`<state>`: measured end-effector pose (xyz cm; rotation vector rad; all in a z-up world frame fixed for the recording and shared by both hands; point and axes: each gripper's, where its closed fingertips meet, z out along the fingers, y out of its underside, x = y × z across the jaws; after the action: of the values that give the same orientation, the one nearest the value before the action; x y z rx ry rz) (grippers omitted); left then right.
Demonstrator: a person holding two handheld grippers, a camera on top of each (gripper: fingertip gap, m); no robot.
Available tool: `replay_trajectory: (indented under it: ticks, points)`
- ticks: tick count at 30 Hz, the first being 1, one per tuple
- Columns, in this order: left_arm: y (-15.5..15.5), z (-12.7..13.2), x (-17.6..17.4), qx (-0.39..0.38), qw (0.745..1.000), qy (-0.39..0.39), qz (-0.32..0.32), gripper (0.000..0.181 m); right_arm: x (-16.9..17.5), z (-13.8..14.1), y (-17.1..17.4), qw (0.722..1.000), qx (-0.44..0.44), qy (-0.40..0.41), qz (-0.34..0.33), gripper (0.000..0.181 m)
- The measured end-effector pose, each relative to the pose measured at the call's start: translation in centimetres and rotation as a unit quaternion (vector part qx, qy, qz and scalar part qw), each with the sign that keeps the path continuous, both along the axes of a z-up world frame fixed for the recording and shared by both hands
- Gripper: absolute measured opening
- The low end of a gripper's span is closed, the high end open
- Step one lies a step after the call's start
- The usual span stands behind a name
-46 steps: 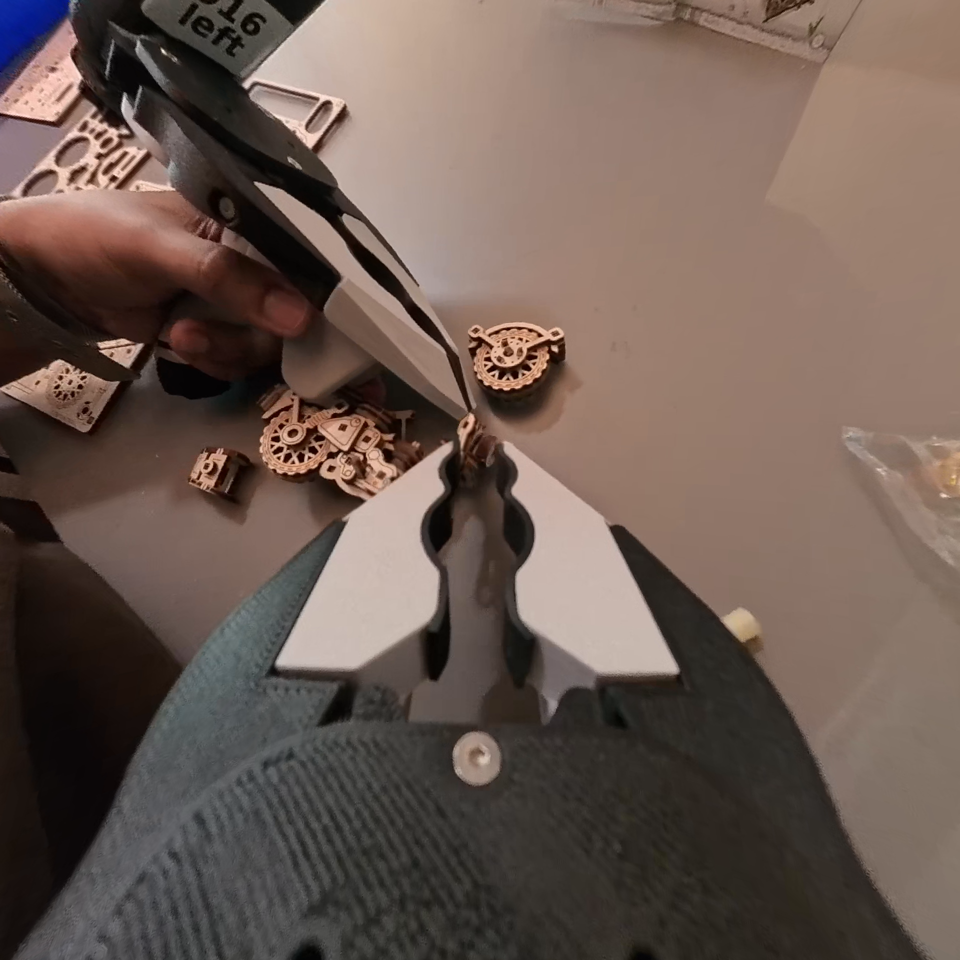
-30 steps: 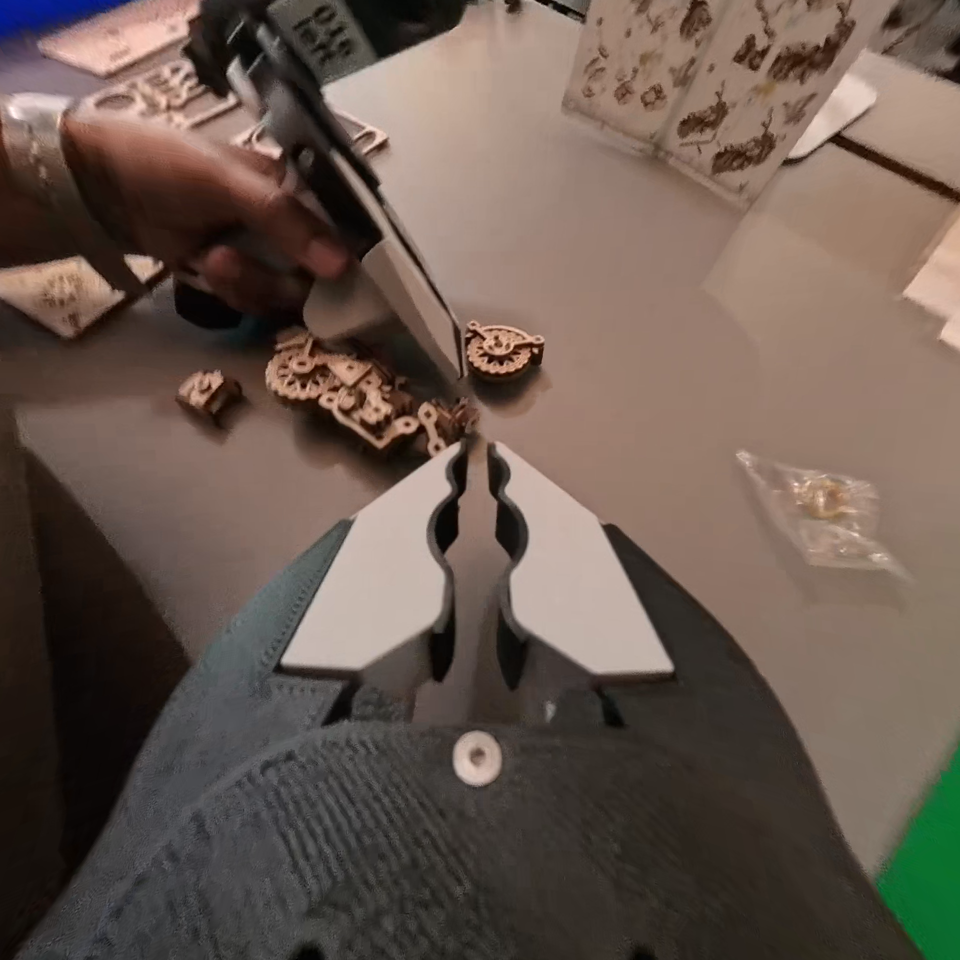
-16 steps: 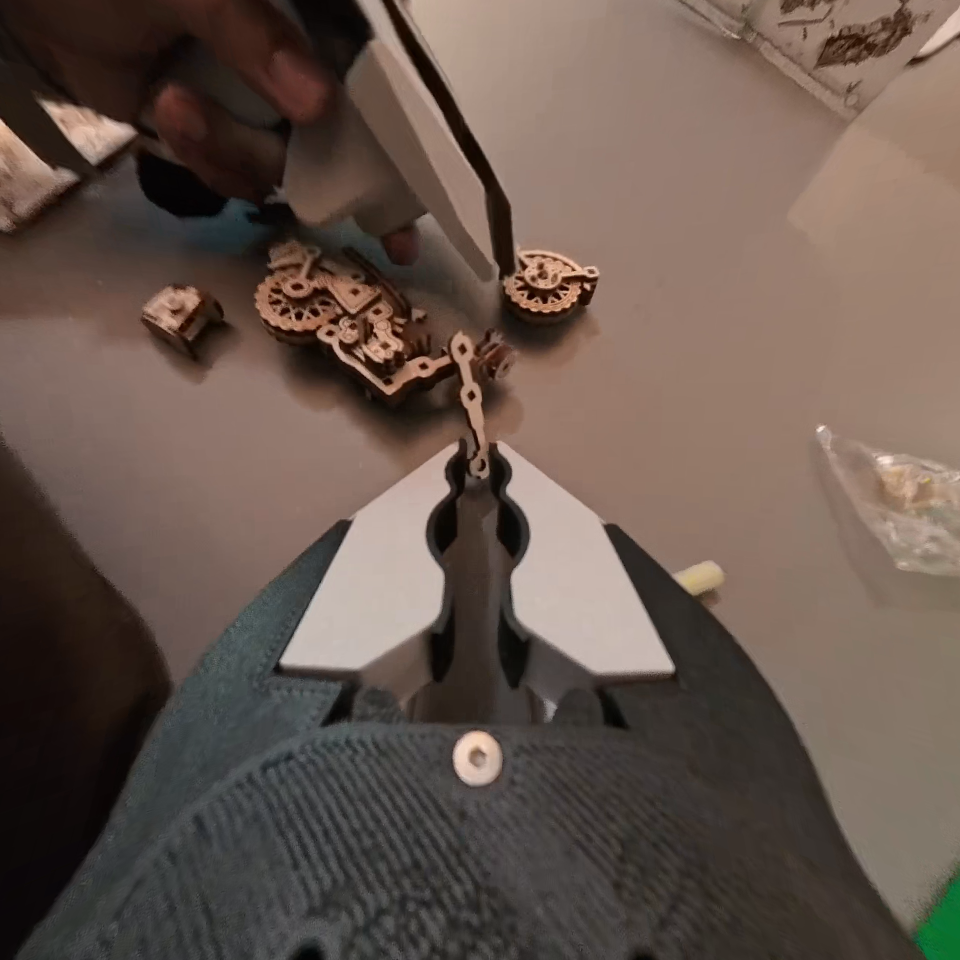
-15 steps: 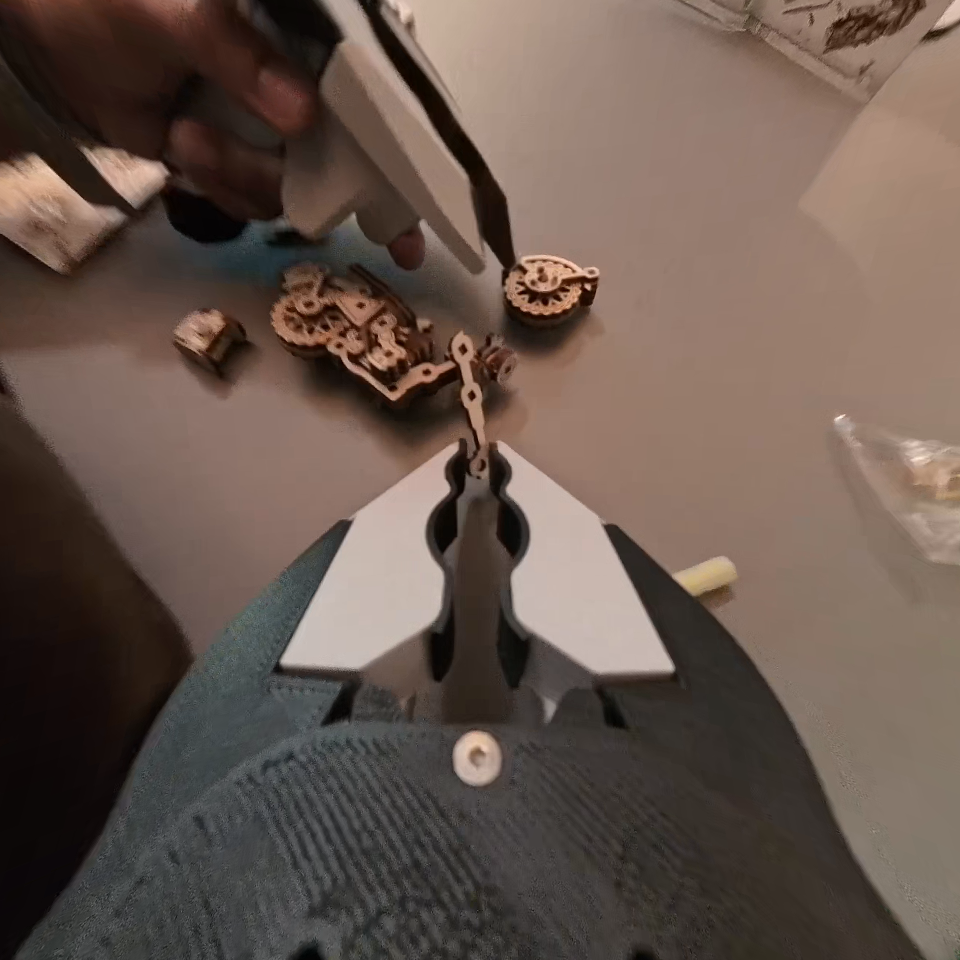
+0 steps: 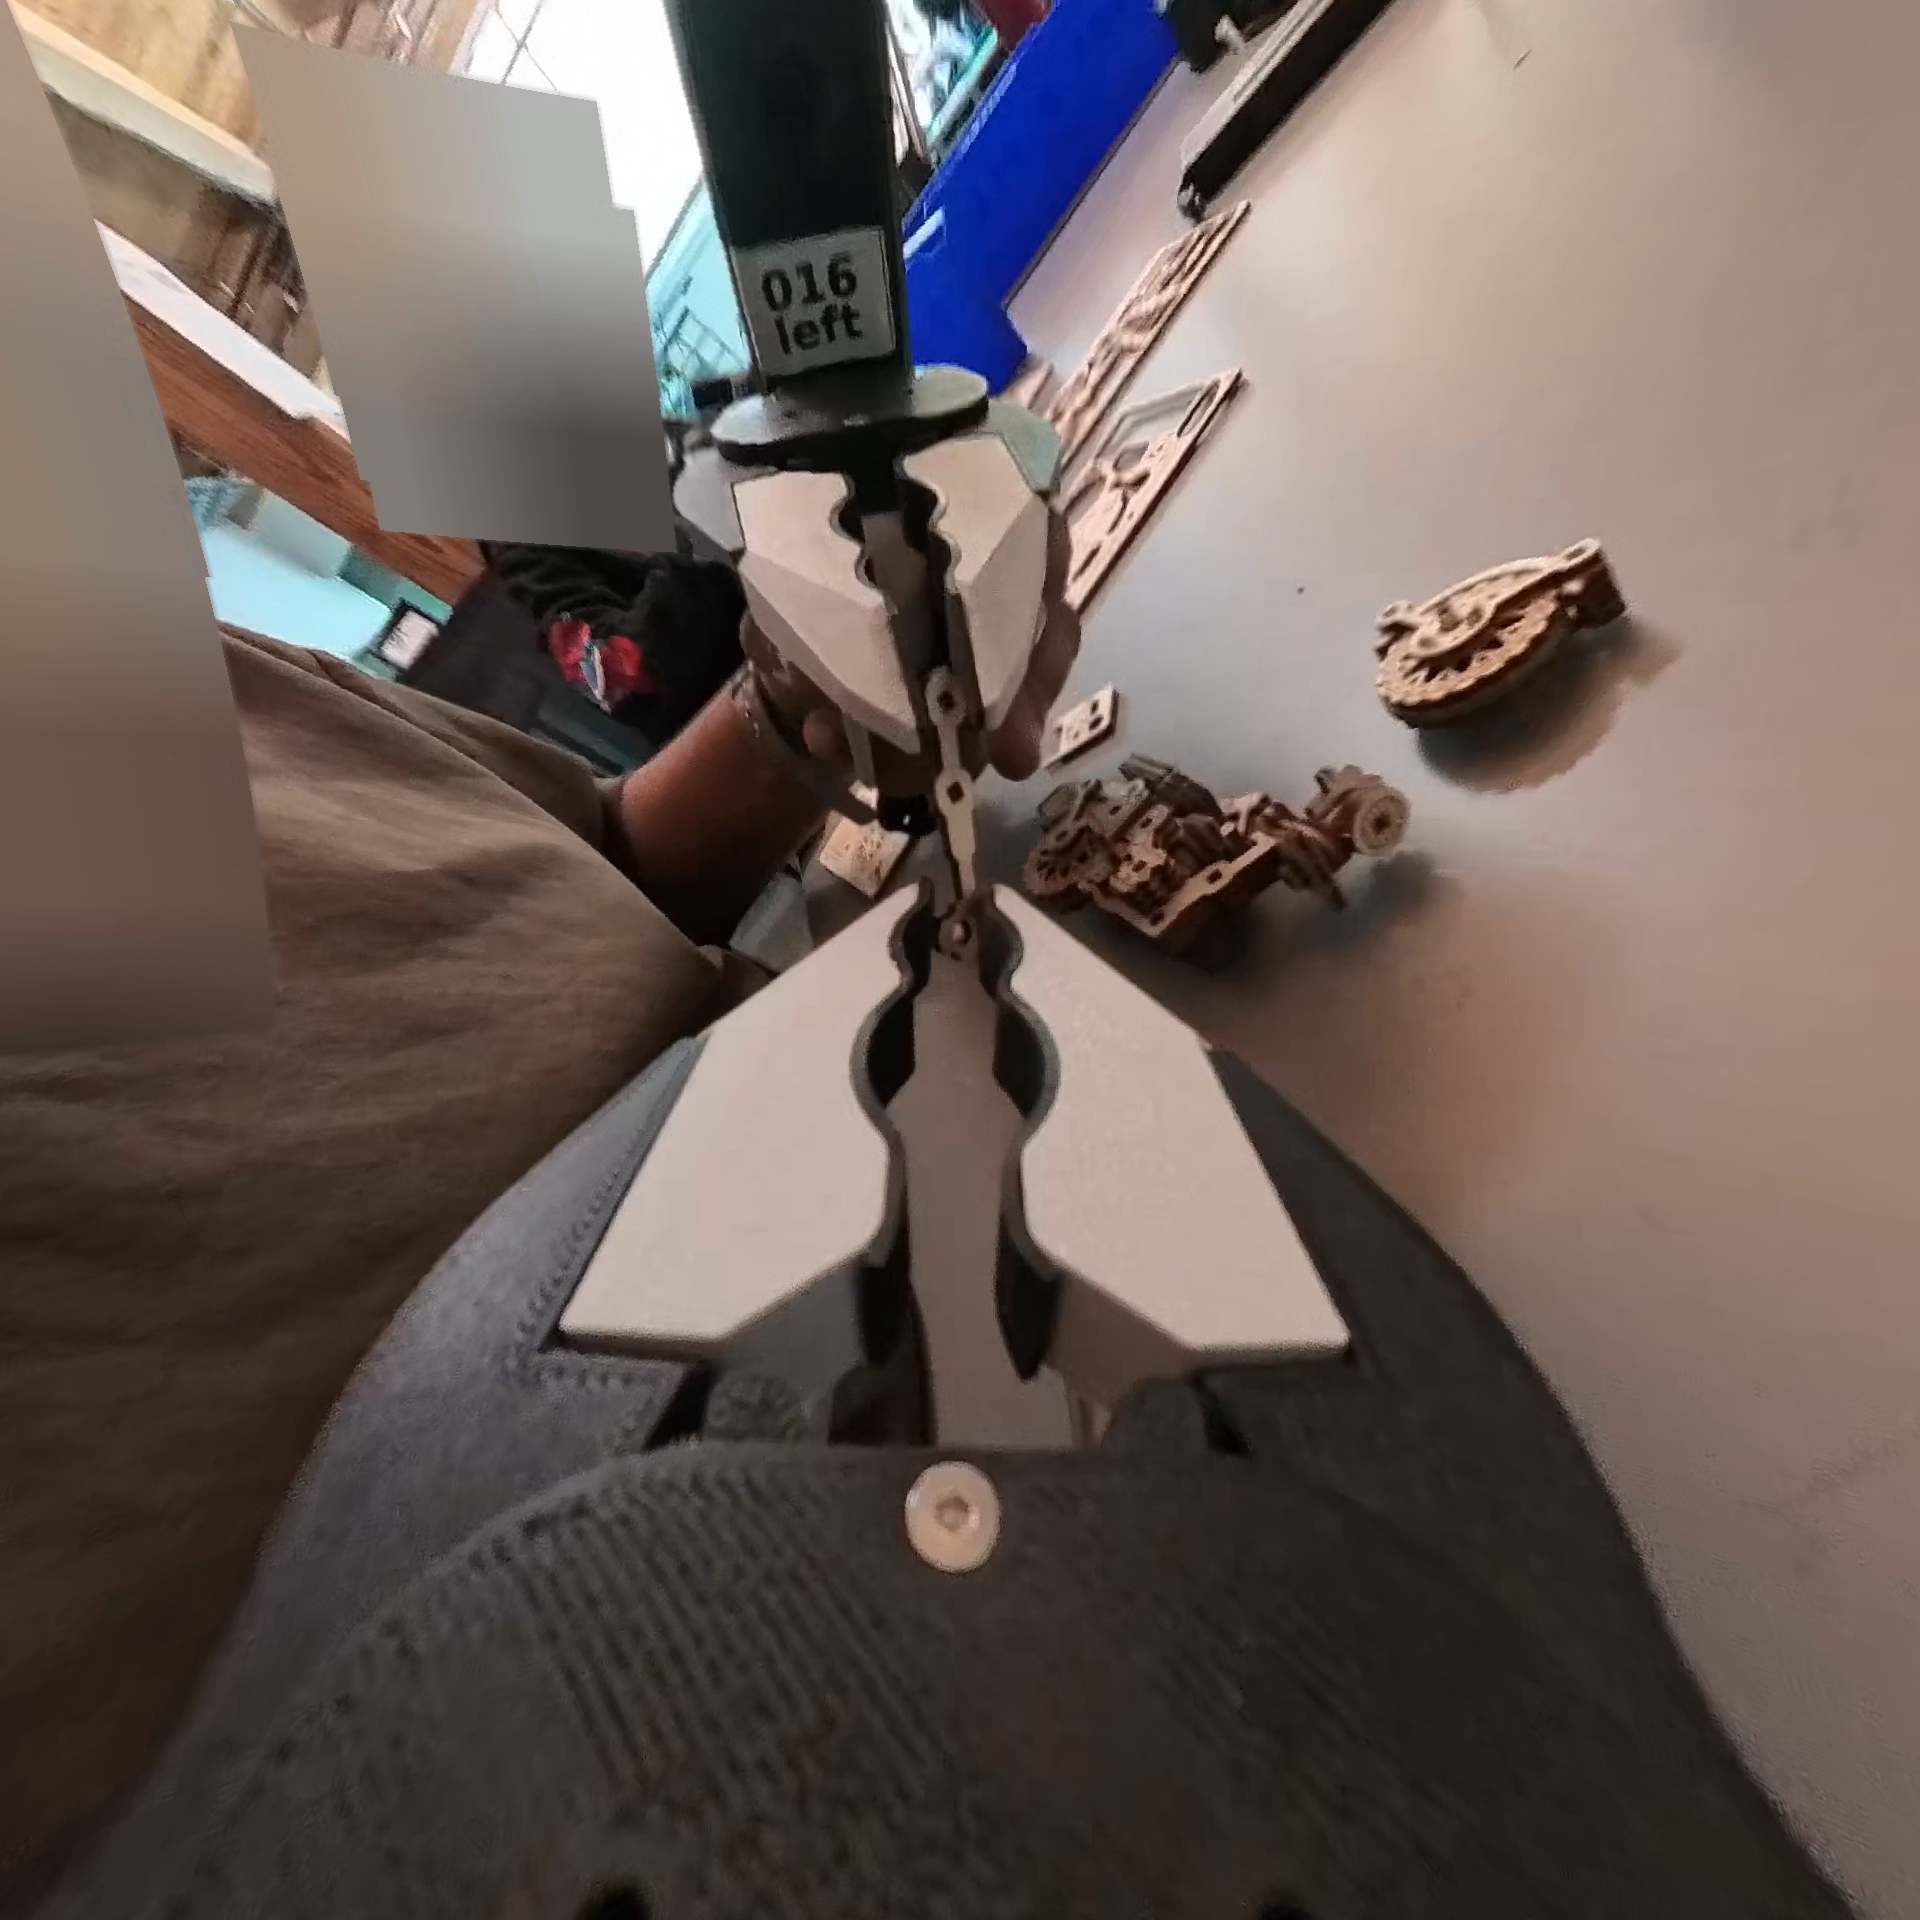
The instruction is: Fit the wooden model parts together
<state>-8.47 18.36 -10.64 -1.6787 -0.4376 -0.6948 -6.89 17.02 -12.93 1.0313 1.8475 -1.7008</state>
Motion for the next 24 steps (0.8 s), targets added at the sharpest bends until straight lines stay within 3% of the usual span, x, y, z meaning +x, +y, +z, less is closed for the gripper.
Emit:
replay_trajectory:
  ticks: [4, 8, 10, 12, 15, 18, 24]
  points:
    - [-0.4, 0.2, -2.1, 0.000, 0.998, -0.045, 0.053, 0.004, -1.6, 1.8, 1.4, 0.997, -0.060, 0.006, -0.052, 0.004]
    - [-0.7, 0.1, -4.3, 0.013, 0.985, -0.131, 0.116, 0.004, -3.5, 2.0, 2.7, 0.985, 0.008, 0.111, -0.135, 0.027]
    - [-1.0, -0.5, -5.2, 0.016, 0.971, -0.189, 0.144, 0.003, -4.2, 2.1, 3.3, 0.952, 0.103, 0.225, -0.179, 0.035]
    - [-1.0, -1.1, -5.3, 0.019, 0.961, -0.229, 0.152, 0.003, -4.5, 2.0, 3.6, 0.897, 0.208, 0.334, -0.201, 0.035]
    - [-0.7, -1.8, -4.7, -0.002, 0.961, -0.237, 0.145, 0.003, -4.1, 1.5, 2.9, 0.835, 0.291, 0.427, -0.189, 0.026]
    - [-0.6, -1.7, -3.9, -0.014, 0.966, -0.226, 0.122, 0.001, -3.1, 0.6, 1.6, 0.832, 0.305, 0.441, -0.143, 0.029]
    - [-0.5, -1.8, -3.4, -0.027, 0.971, -0.213, 0.109, 0.002, -3.3, -0.1, 2.0, 0.808, 0.342, 0.461, -0.136, 0.026]
